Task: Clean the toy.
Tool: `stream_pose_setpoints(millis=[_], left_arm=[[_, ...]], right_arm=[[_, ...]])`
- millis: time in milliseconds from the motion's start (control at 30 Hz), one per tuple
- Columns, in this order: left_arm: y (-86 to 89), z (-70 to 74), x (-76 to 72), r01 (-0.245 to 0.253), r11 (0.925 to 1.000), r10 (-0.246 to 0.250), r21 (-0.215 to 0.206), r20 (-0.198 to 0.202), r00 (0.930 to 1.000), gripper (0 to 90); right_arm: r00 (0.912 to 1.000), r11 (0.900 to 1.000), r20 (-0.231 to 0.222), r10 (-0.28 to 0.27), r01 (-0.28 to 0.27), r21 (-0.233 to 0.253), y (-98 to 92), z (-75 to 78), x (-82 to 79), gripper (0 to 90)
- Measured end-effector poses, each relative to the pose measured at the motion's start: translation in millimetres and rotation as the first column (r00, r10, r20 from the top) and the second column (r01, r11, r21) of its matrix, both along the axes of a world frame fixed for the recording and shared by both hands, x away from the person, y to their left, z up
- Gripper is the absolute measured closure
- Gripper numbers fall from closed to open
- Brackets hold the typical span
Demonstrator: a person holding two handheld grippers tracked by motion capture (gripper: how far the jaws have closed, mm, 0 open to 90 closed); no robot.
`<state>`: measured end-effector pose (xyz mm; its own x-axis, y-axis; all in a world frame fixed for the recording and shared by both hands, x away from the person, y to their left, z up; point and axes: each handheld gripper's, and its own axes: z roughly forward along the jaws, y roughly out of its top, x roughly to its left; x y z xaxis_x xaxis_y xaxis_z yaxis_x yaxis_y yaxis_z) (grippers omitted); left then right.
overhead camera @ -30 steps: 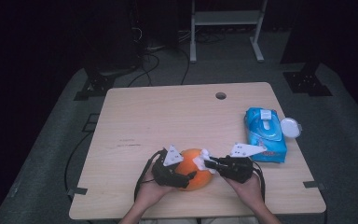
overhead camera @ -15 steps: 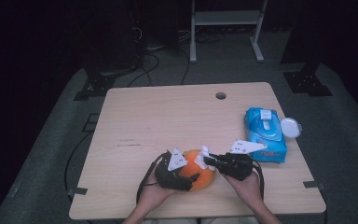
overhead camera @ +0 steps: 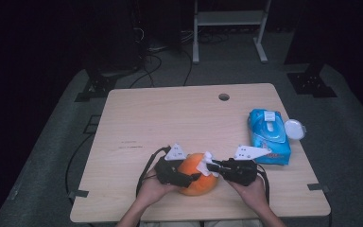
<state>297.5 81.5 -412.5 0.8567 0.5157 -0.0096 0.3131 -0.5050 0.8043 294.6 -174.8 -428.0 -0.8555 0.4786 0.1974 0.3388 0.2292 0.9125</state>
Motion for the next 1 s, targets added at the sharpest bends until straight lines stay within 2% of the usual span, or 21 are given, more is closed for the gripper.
stream_pose_setpoints(millis=[67,100,167,233,300,367,400,467,567,633,700,767,867,900,967,1000], left_arm=[[-2.4,3.8,-6.5,-0.026,0.9993,0.023,0.028,0.109,0.9938,31.9],[-3.8,4.2,-8.6,-0.035,0.9987,0.03,0.037,0.132,0.9908,31.9],[-6.6,-0.2,-11.1,-0.034,0.9968,0.023,0.072,0.146,0.9891,31.6],[-6.4,-4.8,-13.2,-0.036,0.9975,0.028,0.061,0.137,0.9902,30.0],[-5.0,-5.5,-14.5,-0.039,0.9981,0.032,0.048,0.121,0.9922,27.5],[-3.2,-7.2,-16.0,-0.037,0.9987,0.033,0.037,0.108,0.9936,24.9],[-3.1,-8.0,-16.5,-0.037,0.9988,0.033,0.033,0.104,0.9941,23.7],[-2.1,-8.2,-16.3,-0.045,0.9986,0.043,0.026,0.091,0.9949,21.3],[-1.8,-9.2,-16.7,-0.042,0.9991,0.041,0.011,0.085,0.9955,20.5],[-2.6,-8.4,-17.8,-0.036,0.9992,0.034,0.018,0.084,0.9959,19.6],[-0.9,-5.0,-16.6,-0.024,0.9996,0.023,0.015,0.059,0.998,17.6],[2.7,-1.8,-12.5,-0.03,0.9995,0.03,-0.013,0.002,0.9995,13.3],[7.4,-1.8,-6.6,-0.042,0.998,0.039,-0.048,-0.053,0.9978,10.9],[7.4,-2.1,-6.9,-0.044,0.9981,0.042,-0.044,-0.048,0.998,12.0],[4.9,-3.0,-10.8,-0.038,0.9989,0.037,-0.026,-0.011,0.9992,16.8],[3.4,-3.0,-12.3,-0.034,0.9992,0.034,-0.022,0.001,0.9994,18.4]], right_arm=[[0.9996,1.0,0.018,-0.024,0.023,0.011,-1.3,3.8,0.4,80.5],[0.9993,0.999,0.014,-0.035,0.035,0.022,-2.3,4.2,0.9,80.5],[0.9978,0.997,-0.002,-0.067,0.067,0.026,-4.7,-0.6,4.0,80.4],[0.9935,0.995,-0.068,-0.092,0.094,0.029,-9.0,-12.2,10.8,80.4],[0.9826,0.99,-0.133,-0.129,0.135,0.033,-14.5,-21.5,17.2,80.4],[0.9746,0.986,-0.157,-0.16,0.164,0.013,-17.9,-24.5,20.1,80.4],[0.9735,0.986,-0.163,-0.161,0.166,0.016,-18.4,-24.7,19.8,80.4],[0.9782,0.988,-0.143,-0.151,0.155,0.019,-14.3,-19.7,15.8,80.3],[0.9931,0.994,-0.065,-0.097,0.1,0.043,-2.9,-5.0,5.3,80.2],[0.9958,0.996,-0.035,-0.084,0.085,0.027,3.0,0.0,1.4,80.2],[0.9947,0.996,-0.053,-0.089,0.09,0.022,0.6,-5.4,3.5,80.2],[0.991,0.994,-0.09,-0.099,0.103,0.034,-6.0,-14.0,6.7,80.2],[0.9894,0.993,-0.092,-0.112,0.114,0.014,-9.0,-18.2,8.1,80.2],[0.9887,0.993,-0.096,-0.115,0.117,0.019,-8.6,-17.7,8.2,80.2],[0.9877,0.992,-0.103,-0.118,0.122,0.035,-6.1,-14.9,6.5,80.1],[0.9898,0.992,-0.087,-0.113,0.117,0.04,-2.4,-10.9,3.4,80.1]])
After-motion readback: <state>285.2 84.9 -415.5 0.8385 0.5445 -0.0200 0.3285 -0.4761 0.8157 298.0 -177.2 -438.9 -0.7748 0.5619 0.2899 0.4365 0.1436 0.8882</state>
